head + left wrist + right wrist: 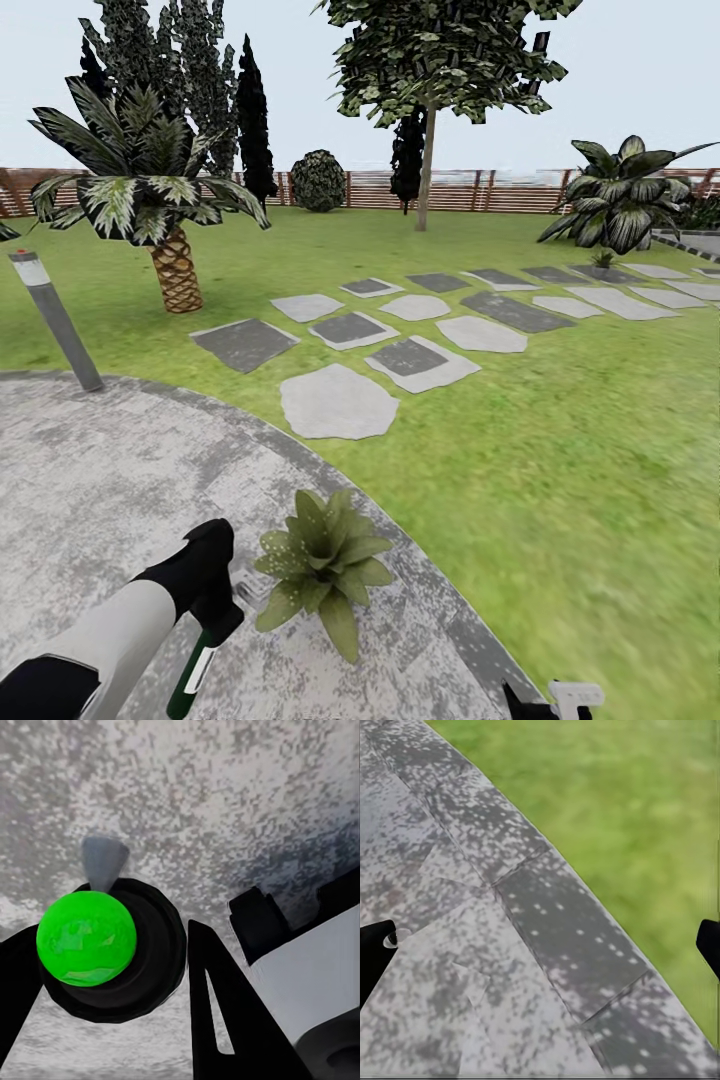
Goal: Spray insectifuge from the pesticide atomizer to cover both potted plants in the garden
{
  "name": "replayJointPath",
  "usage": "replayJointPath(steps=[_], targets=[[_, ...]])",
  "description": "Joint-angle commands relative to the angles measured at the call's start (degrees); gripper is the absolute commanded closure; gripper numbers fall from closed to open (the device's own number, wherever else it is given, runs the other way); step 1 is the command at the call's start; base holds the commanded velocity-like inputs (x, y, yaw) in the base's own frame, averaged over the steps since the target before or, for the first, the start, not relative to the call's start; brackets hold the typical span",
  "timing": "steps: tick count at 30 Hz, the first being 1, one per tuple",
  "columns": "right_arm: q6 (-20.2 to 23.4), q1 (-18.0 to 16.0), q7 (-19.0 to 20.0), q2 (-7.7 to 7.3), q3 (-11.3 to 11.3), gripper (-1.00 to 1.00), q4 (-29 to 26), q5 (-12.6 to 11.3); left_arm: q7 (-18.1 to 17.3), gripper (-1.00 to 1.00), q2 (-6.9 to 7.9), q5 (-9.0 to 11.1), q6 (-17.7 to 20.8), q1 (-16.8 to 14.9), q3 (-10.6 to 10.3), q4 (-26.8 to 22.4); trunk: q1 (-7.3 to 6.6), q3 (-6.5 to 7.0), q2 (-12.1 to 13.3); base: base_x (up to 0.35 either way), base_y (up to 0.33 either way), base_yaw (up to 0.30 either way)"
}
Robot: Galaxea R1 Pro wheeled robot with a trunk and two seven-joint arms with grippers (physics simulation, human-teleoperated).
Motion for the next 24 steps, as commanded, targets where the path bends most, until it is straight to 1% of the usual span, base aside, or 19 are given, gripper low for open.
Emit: replayJointPath(steps=[1, 6, 11, 17, 20, 24], targets=[[-0.12, -0.04, 0.48, 0.02, -0.49, -1.00, 0.01, 0.13, -0.53, 1.00, 0.11, -0.42, 0.32, -0.03, -0.23, -0.12, -0.02, -0.05, -0.02, -0.097, -0.159, 0.000], [-0.12, -0.04, 0.48, 0.12, -0.49, -1.00, 0.04, 0.20, -0.47, 1.00, 0.12, -0.51, 0.32, -0.03, -0.30, -0.18, -0.02, -0.05, -0.02, -0.130, -0.223, 0.027], [-0.12, -0.04, 0.48, 0.20, -0.48, -1.00, 0.07, 0.20, -0.47, 1.00, 0.18, -0.51, 0.32, -0.06, -0.11, -0.40, -0.02, -0.05, -0.02, -0.035, -0.190, 0.236], [-0.12, -0.04, 0.48, 0.21, -0.44, -1.00, 0.10, 0.20, -0.47, 1.00, 0.40, -0.52, 0.40, -0.37, 0.19, -0.83, -0.02, -0.05, -0.02, 0.077, -0.022, 0.276], [-0.12, -0.04, 0.48, 0.21, -0.45, -1.00, 0.10, 0.20, -0.47, 1.00, 0.14, -0.53, 0.41, -0.48, 0.30, -1.06, -0.02, -0.05, -0.02, 0.031, -0.001, 0.266], [-0.12, -0.04, 0.48, 0.21, -0.49, -1.00, 0.10, 0.20, -0.47, 1.00, -0.23, -0.54, 0.41, -0.86, 0.04, -1.21, -0.02, -0.05, -0.02, 0.003, 0.000, 0.063]])
